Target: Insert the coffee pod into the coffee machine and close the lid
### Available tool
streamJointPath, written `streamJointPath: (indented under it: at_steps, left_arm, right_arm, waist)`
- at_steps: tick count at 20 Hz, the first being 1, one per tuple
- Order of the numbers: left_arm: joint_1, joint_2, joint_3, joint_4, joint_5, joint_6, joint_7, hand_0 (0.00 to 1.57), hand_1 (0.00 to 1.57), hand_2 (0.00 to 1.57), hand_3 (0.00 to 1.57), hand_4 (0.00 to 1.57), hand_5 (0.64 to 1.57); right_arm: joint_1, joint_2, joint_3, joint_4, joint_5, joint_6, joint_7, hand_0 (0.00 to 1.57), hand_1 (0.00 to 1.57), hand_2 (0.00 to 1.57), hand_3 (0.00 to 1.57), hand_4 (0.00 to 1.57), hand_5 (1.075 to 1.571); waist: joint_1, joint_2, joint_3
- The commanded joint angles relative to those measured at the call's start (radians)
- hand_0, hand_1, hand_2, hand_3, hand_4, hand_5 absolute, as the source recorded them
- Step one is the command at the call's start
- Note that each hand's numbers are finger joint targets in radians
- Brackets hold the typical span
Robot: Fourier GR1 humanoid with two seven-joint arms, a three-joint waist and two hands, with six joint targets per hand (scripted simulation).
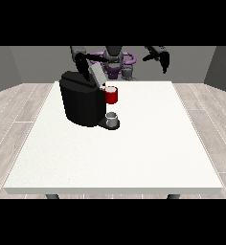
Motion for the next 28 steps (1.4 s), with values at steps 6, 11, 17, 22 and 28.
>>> streamJointPath:
  at_steps: [6, 11, 17, 22, 28]
  left_arm:
    - [0.008, 0.046, 0.009, -0.061, 0.001, 0.021, 0.046, 0.0, 0.0, 0.0, 0.0, 0.3, 1.571]
    - [-0.023, 0.03, -0.029, -0.1, -0.001, 0.012, 0.054, 0.0, 0.0, 0.0, 0.0, 0.35, 1.571]
    - [-0.033, 0.034, -0.011, -0.032, -0.005, 0.025, 0.028, 0.0, 0.0, 0.0, 0.0, 0.38, 1.571]
    - [-0.059, 0.016, -0.041, -0.033, -0.028, 0.037, 0.036, 0.0, 0.0, 0.0, 0.0, 0.32, 1.571]
    - [-0.065, -0.003, -0.085, -0.04, -0.022, -0.003, 0.014, 0.0, 0.0, 0.0, 0.0, 0.33, 1.571]
  right_arm:
    - [-0.078, -0.035, 0.008, 0.052, 0.016, 0.039, -0.036, 0.0, 0.0, 0.0, 0.0, 0.16, 1.571]
    - [-0.175, -0.056, 0.017, 0.085, 0.057, 0.014, -0.046, 0.0, 0.0, 0.0, 0.0, 0.12, 1.571]
    - [-0.238, 0.001, 0.074, 0.033, 0.084, -0.008, 0.016, 0.0, 0.0, 0.0, 0.0, 0.0, 1.571]
    - [-0.271, 0.024, 0.116, 0.017, 0.121, -0.028, 0.065, 0.0, 0.0, 0.0, 0.0, 0.0, 1.571]
    - [-0.344, -0.052, 0.107, -0.014, 0.163, -0.048, 0.121, 0.0, 0.0, 0.0, 0.0, 0.22, 1.571]
  waist:
    - [-0.01, 0.057, 0.0002]
    - [0.054, 0.101, 0.0003]
    - [0.043, 0.096, 0.0]
    - [0.079, 0.101, -0.0003]
    - [0.169, 0.133, -0.0006]
